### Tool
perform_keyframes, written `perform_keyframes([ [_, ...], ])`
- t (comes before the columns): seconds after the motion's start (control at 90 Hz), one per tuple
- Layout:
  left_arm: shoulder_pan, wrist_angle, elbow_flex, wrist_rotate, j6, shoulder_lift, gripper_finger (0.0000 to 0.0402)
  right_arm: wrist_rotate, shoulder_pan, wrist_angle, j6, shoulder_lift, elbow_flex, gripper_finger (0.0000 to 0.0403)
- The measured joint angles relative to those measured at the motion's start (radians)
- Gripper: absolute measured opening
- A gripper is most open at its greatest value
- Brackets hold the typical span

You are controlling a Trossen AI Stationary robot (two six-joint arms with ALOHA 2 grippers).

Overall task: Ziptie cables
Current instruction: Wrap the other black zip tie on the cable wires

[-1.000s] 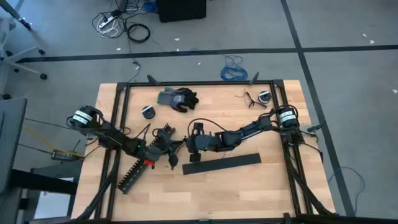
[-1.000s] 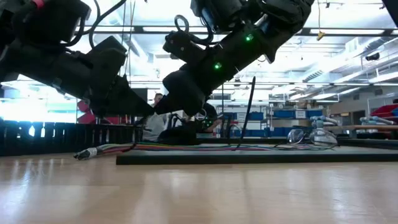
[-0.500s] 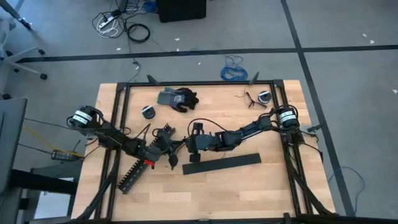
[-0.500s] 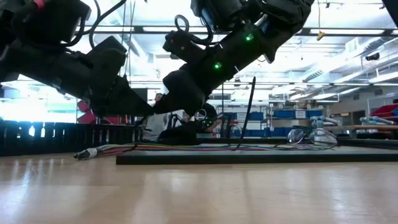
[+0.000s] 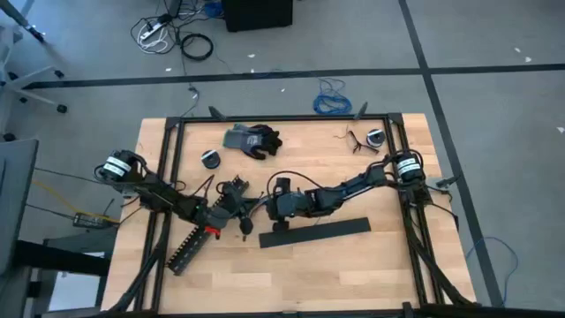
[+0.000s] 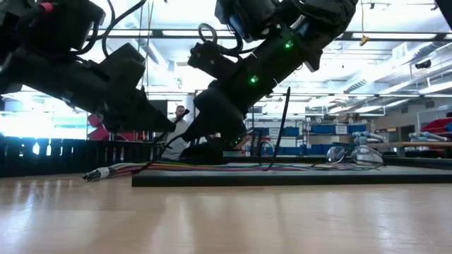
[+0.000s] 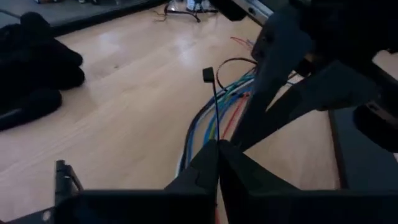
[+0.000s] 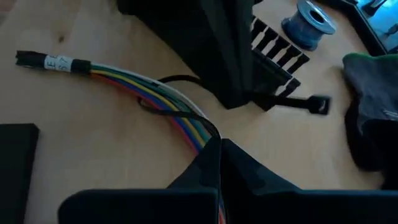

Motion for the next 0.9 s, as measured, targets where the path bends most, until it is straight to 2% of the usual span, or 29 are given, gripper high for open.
perform_keyframes([
  [0.278,0.0,-0.005,0.0,0.035,-0.017,0.0,0.0,0.0,-0.01,0.008,-0.009,0.0,0.0,0.0],
  [0.9,0.0,-0.03,0.0,0.02,-0.019,0.0,0.0,-0.009,-0.009,0.016,-0.009,0.0,0.0,0.0],
])
